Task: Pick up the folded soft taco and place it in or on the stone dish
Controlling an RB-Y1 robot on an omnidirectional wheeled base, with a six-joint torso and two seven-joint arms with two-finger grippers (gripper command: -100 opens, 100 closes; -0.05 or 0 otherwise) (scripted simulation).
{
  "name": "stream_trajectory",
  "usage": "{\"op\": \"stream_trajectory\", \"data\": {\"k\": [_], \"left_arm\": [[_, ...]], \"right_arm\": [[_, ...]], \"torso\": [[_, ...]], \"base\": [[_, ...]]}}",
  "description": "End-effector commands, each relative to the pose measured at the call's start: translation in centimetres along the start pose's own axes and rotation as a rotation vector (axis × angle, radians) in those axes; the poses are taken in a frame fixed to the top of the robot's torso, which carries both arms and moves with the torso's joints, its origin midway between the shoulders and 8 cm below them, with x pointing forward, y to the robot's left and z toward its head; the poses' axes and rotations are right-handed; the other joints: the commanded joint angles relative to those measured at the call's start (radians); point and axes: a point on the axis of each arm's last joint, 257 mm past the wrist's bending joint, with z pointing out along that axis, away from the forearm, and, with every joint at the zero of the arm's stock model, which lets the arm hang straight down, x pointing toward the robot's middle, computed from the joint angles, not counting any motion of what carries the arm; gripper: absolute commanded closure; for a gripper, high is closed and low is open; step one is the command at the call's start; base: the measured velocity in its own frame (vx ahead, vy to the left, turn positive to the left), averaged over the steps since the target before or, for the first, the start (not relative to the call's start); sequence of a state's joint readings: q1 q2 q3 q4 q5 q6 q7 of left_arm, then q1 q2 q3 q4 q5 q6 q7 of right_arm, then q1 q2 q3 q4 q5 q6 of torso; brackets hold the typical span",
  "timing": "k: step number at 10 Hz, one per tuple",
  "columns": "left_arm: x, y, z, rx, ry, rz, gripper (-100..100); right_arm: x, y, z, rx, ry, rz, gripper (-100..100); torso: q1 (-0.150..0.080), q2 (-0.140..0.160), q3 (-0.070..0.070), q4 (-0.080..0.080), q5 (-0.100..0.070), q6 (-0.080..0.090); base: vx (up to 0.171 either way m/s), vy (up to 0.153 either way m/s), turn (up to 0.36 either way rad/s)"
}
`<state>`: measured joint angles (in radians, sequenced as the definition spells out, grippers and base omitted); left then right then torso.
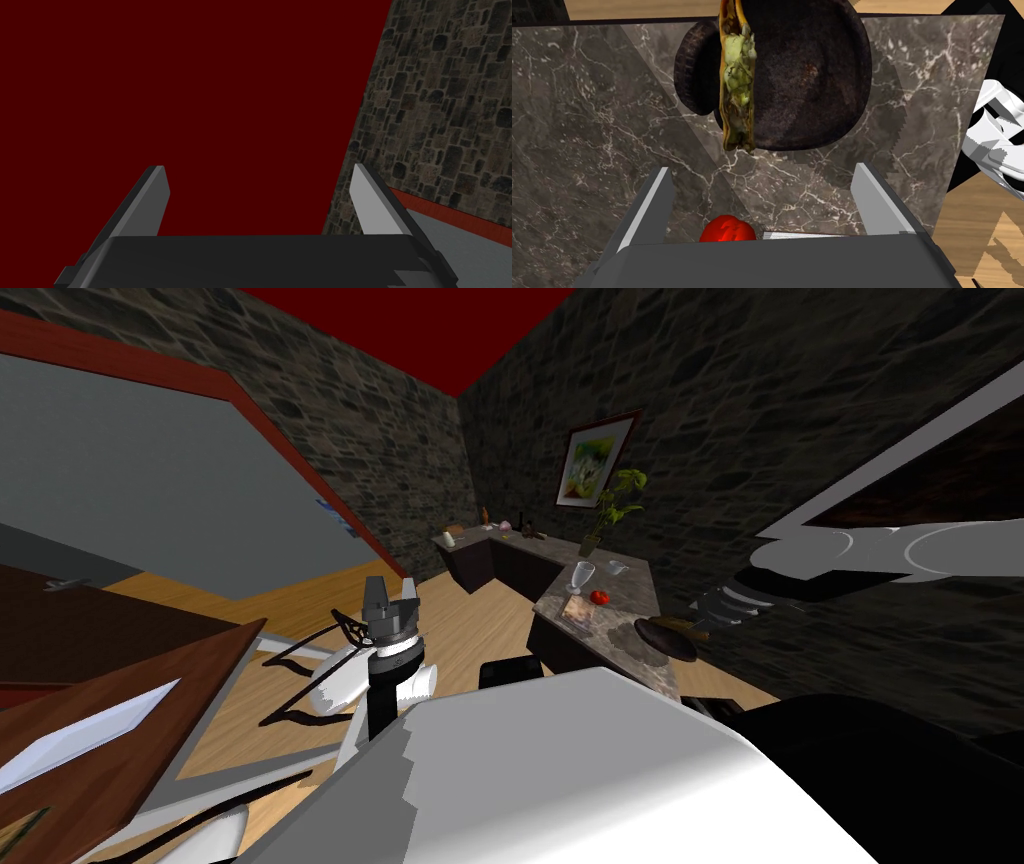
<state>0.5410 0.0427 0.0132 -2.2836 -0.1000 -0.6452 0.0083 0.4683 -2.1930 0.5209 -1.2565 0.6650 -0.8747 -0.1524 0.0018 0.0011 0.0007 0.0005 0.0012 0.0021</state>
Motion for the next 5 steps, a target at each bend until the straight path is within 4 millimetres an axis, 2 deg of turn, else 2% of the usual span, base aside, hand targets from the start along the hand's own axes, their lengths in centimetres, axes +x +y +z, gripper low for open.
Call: {"op": "stream_trajectory", "data": {"k": [1,2,4,5], "left_arm": [[0.0,0.0,0.0,0.000,0.000,0.000,0],[0.0,0.0,0.0,0.000,0.000,0.000,0],[0.0,0.0,0.0,0.000,0.000,0.000,0],[0.0,0.0,0.0,0.000,0.000,0.000,0]], "right_arm": [[-0.1,-0.2,0.0,-0.001,0.000,-0.001,-100],[-1.3,-0.5,-1.7,-0.001,-0.003,-0.012,-100],[-2.5,-0.8,-3.4,-0.001,-0.005,-0.023,-100],[-2.1,-0.7,-3.0,0.001,-0.004,-0.020,-100]], "torso": [[0.000,0.000,0.000,0.000,0.000,0.000],[0.001,-0.001,0.000,0.000,0.000,0.000],[0.000,0.000,0.000,0.000,0.000,0.000],[0.000,0.000,0.000,0.000,0.000,0.000]], "base": [[-0.003,-0.009,0.008],[-0.010,-0.026,-0.084],[-0.021,-0.040,-0.059],[-0.009,-0.020,-0.007]]}}
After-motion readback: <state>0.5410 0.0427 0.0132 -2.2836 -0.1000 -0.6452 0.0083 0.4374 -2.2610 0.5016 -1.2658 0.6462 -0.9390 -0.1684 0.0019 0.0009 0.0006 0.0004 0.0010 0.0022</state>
